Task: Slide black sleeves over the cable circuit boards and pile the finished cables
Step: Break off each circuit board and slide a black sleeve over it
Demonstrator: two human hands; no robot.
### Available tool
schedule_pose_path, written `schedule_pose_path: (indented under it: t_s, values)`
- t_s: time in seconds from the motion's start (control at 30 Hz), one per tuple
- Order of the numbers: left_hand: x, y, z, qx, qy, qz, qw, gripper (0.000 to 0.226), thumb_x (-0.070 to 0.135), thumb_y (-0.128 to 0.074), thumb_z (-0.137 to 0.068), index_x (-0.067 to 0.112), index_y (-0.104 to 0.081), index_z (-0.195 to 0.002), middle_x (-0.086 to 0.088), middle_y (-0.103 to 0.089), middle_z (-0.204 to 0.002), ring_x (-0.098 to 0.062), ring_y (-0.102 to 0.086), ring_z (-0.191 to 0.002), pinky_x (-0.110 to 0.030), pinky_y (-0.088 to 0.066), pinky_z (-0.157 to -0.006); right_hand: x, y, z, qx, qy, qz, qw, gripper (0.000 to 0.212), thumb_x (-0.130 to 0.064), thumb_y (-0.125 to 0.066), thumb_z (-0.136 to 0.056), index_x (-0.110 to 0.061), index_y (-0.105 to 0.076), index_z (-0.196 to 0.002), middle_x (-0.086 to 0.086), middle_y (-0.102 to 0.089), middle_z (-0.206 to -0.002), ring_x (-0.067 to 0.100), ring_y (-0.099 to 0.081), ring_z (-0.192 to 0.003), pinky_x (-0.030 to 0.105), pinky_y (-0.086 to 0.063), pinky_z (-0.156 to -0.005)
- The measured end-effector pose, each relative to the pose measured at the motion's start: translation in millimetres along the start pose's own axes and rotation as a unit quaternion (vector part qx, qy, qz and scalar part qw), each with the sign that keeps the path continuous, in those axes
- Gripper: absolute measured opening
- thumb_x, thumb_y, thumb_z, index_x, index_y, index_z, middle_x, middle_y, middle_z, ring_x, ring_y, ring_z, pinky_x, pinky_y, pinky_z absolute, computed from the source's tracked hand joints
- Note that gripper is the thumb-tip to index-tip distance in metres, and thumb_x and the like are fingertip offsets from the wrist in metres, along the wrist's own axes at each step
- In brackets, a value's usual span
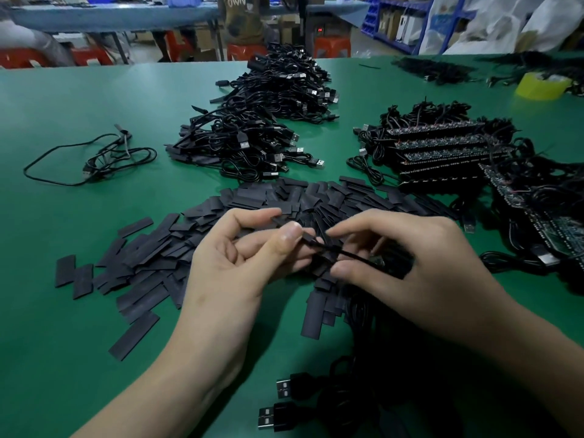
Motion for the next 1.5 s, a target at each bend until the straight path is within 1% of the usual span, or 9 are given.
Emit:
schedule_pose_path:
  t_s: [0.13,0.4,0.5,0.7,0.9,1.07,1.23,1.43,1.5]
  values:
    - [4.3,12.0,-5.1,0.031,-0.009,0.028,0.999,0.044,0.024,-0.075,-0.072,0.009,-0.057,-0.109,-0.015,-0.078,-0.094,-0.022,-0.077,-0.08,-0.027,-0.06,-0.073,7.5,3.2,-2.9,-0.029,-0.009,0.048,0.998,0.018,-0.044,-0.067,-0.089,-0.033,-0.077,-0.098,-0.022,-0.07,-0.089,0.002,-0.066,-0.088,0.037,-0.056,-0.077]
    - [9.2,14.8,-11.5,0.002,-0.017,-0.032,0.999,0.042,0.026,-0.066,-0.088,0.011,-0.056,-0.125,-0.009,-0.078,-0.105,-0.025,-0.075,-0.1,-0.031,-0.059,-0.09,-2.2,44.3,-48.3,0.046,-0.035,0.101,0.993,0.008,-0.028,-0.071,-0.09,-0.028,-0.076,-0.096,-0.024,-0.067,-0.084,-0.007,-0.066,-0.083,0.003,-0.047,-0.071]
    - [12.7,9.3,-9.9,-0.016,-0.043,-0.088,0.995,0.036,0.027,-0.065,-0.087,0.006,-0.06,-0.117,-0.006,-0.079,-0.101,-0.023,-0.076,-0.096,-0.03,-0.058,-0.092,-9.2,41.8,-105.6,0.043,-0.014,0.162,0.986,0.009,-0.029,-0.069,-0.095,-0.026,-0.076,-0.101,-0.02,-0.064,-0.079,-0.006,-0.064,-0.069,0.013,-0.052,-0.073]
    - [12.5,-1.3,-4.6,-0.05,-0.085,-0.174,0.98,0.018,0.024,-0.07,-0.09,0.014,-0.066,-0.104,-0.006,-0.078,-0.095,-0.021,-0.076,-0.092,-0.033,-0.06,-0.088,-16.1,-20.6,-240.7,0.017,0.052,0.269,0.961,0.017,-0.028,-0.065,-0.099,-0.018,-0.074,-0.111,0.001,-0.074,-0.114,0.021,-0.069,-0.105,0.042,-0.055,-0.098]
    - [5.4,-4.6,-4.5,-0.076,-0.089,-0.224,0.968,0.011,0.024,-0.07,-0.089,0.022,-0.07,-0.1,0.003,-0.078,-0.095,-0.016,-0.075,-0.094,-0.028,-0.059,-0.086,-6.2,-87.7,-302.7,-0.054,0.046,0.356,0.932,0.02,-0.011,-0.065,-0.095,-0.008,-0.071,-0.114,0.019,-0.07,-0.116,0.04,-0.066,-0.107,0.043,-0.052,-0.086]
    - [2.2,-3.5,-6.1,-0.076,-0.085,-0.226,0.967,0.008,0.024,-0.07,-0.09,0.023,-0.07,-0.098,0.001,-0.077,-0.094,-0.017,-0.075,-0.094,-0.029,-0.059,-0.086,20.7,-115.1,-295.1,-0.117,0.035,0.384,0.915,0.025,-0.021,-0.057,-0.102,-0.009,-0.07,-0.121,0.017,-0.067,-0.124,0.04,-0.062,-0.113,0.042,-0.05,-0.09]
    - [1.4,-2.5,-6.7,-0.074,-0.08,-0.244,0.964,0.006,0.025,-0.07,-0.091,0.026,-0.071,-0.096,0.002,-0.078,-0.093,-0.016,-0.075,-0.092,-0.03,-0.059,-0.085,7.4,-75.0,-256.3,-0.065,0.035,0.306,0.949,0.031,-0.03,-0.048,-0.106,-0.02,-0.067,-0.128,0.005,-0.066,-0.127,0.029,-0.055,-0.123,0.047,-0.043,-0.106]
    - [3.2,-1.5,-6.3,-0.063,-0.098,-0.325,0.938,0.009,0.018,-0.071,-0.093,0.026,-0.073,-0.092,0.002,-0.074,-0.081,-0.016,-0.071,-0.077,-0.027,-0.056,-0.075,-1.7,-27.6,-123.7,-0.128,0.015,0.195,0.972,0.014,-0.033,-0.064,-0.095,-0.026,-0.076,-0.098,-0.016,-0.062,-0.088,0.005,-0.06,-0.084,0.032,-0.053,-0.085]
    - [2.5,-0.6,-7.0,-0.057,-0.096,-0.345,0.932,0.008,0.021,-0.072,-0.092,0.029,-0.073,-0.091,0.004,-0.073,-0.08,-0.016,-0.069,-0.077,-0.028,-0.055,-0.074,5.0,-23.2,-77.2,-0.185,-0.014,0.192,0.964,0.022,-0.047,-0.06,-0.089,-0.033,-0.074,-0.097,-0.02,-0.06,-0.09,0.001,-0.056,-0.089,0.028,-0.049,-0.085]
Point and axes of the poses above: each hand's wrist, its own z-axis away from the middle knuckle, its own y-axis out of the back of the hand, x = y × z, the point moved 10 cm from there along -z, towards the middle knuckle
